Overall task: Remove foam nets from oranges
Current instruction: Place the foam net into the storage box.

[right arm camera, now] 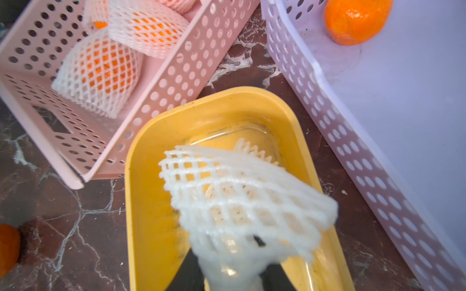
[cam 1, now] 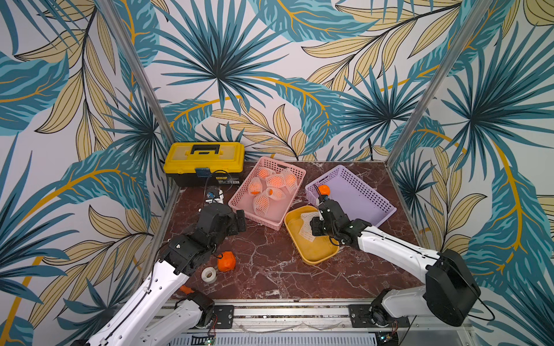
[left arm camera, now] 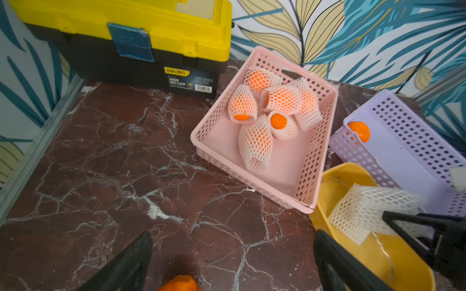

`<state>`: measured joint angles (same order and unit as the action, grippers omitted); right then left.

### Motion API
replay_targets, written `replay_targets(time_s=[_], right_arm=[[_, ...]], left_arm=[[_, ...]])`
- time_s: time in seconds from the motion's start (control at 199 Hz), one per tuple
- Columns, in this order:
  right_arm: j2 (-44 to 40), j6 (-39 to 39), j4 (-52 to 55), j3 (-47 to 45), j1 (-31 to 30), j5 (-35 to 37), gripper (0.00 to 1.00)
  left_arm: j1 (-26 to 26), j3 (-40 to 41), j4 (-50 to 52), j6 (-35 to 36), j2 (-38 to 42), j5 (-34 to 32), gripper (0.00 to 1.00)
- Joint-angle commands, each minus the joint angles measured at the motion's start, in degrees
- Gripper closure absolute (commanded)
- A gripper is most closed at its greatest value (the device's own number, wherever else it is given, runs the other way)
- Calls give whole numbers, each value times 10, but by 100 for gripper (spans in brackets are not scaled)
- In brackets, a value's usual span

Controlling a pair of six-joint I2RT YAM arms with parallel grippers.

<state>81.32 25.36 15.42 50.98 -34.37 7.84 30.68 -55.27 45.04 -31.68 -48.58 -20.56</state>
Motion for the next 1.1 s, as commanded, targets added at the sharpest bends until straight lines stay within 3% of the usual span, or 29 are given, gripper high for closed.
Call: replay_targets(time_s=[0.0,0.428,0.484,0.554,0.615,0.831,1.002,1.098], right_arm=[[28,3,60,45,17,-17,66],[65,31,25,59,32,-156,62],[77,35,42,69,38,-165,57],[90,41,65,83,45,-167,39],[96,44,79,90,50,-164,32],[43,69,47,68,60,-153,22],[-4,83,29,41,64,-113,22],[-59,71,-74,-17,65,-138,22]], left_arm=[[-4,1,-8,10,12,-25,0],[-11,6,-9,3,3,-16,0],[-12,7,-9,2,3,-15,0],[-13,7,-8,2,0,-14,0],[-14,8,-8,-1,0,-13,0],[-19,12,-9,-17,-10,-20,0],[-21,13,-6,-30,-38,-23,0],[-21,2,14,-46,-54,-15,1]])
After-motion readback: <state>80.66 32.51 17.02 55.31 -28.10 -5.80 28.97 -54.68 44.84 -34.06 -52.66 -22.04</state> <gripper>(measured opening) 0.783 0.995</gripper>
